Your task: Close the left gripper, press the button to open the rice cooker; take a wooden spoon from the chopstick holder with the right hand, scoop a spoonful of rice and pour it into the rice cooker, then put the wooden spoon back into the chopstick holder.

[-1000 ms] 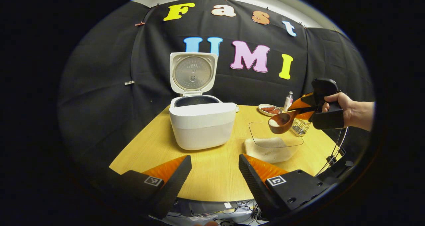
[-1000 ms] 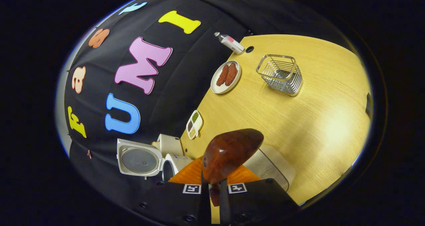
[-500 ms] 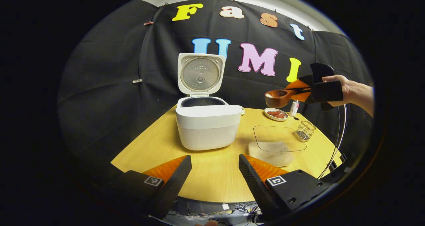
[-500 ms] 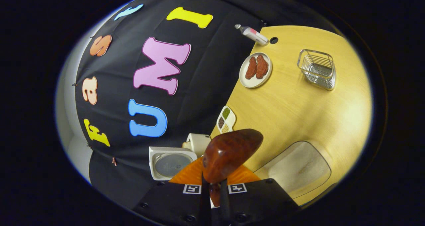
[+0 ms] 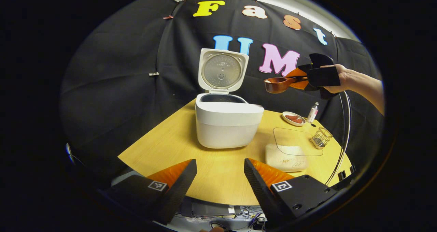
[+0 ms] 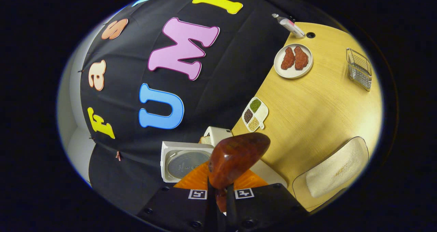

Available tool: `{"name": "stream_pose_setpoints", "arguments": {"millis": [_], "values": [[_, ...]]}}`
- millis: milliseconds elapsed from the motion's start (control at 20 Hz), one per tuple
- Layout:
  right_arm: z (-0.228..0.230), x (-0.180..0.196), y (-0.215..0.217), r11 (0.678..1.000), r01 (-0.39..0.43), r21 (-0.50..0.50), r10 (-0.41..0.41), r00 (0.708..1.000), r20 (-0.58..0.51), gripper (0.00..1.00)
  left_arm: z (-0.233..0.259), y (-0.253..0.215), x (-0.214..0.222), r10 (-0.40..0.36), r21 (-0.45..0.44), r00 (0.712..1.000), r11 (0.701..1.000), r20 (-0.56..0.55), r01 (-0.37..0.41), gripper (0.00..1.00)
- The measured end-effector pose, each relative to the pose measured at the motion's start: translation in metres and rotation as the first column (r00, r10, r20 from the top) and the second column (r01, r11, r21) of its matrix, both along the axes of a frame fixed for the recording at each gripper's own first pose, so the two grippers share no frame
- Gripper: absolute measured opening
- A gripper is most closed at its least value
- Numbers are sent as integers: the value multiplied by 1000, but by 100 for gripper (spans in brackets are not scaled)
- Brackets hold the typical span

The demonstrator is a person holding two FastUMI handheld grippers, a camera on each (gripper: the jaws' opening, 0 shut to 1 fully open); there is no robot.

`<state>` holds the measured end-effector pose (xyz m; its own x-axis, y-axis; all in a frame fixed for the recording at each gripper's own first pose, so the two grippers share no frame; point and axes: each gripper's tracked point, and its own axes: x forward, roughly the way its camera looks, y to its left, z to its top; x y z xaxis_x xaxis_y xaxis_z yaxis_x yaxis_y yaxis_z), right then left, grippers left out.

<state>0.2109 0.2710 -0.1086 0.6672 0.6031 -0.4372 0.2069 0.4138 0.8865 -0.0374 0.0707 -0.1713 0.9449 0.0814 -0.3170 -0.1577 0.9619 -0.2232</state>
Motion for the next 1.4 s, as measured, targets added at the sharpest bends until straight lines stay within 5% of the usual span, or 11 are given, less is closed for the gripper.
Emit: {"name": "stream_pose_setpoints", "arguments": {"millis": [400,550,850,1150,1400], "values": [[-9,29,83,990,-88,-107,97,991,87,14,-5,43,7,68,-25,998,997,-12,-68,96],[-17,41,100,982,-85,-167,108,985,131,14,-15,57,6,80,31,996,996,-28,-79,96],[-27,51,132,931,-99,-351,194,949,248,14,-9,59,4,58,38,998,998,-16,-57,95],[-15,47,168,861,-111,-497,330,866,377,14,-8,58,8,36,-2,999,999,-6,-36,96],[-5,41,190,776,-91,-624,462,755,465,14,-1,79,12,59,-16,998,998,23,-59,95]]}}
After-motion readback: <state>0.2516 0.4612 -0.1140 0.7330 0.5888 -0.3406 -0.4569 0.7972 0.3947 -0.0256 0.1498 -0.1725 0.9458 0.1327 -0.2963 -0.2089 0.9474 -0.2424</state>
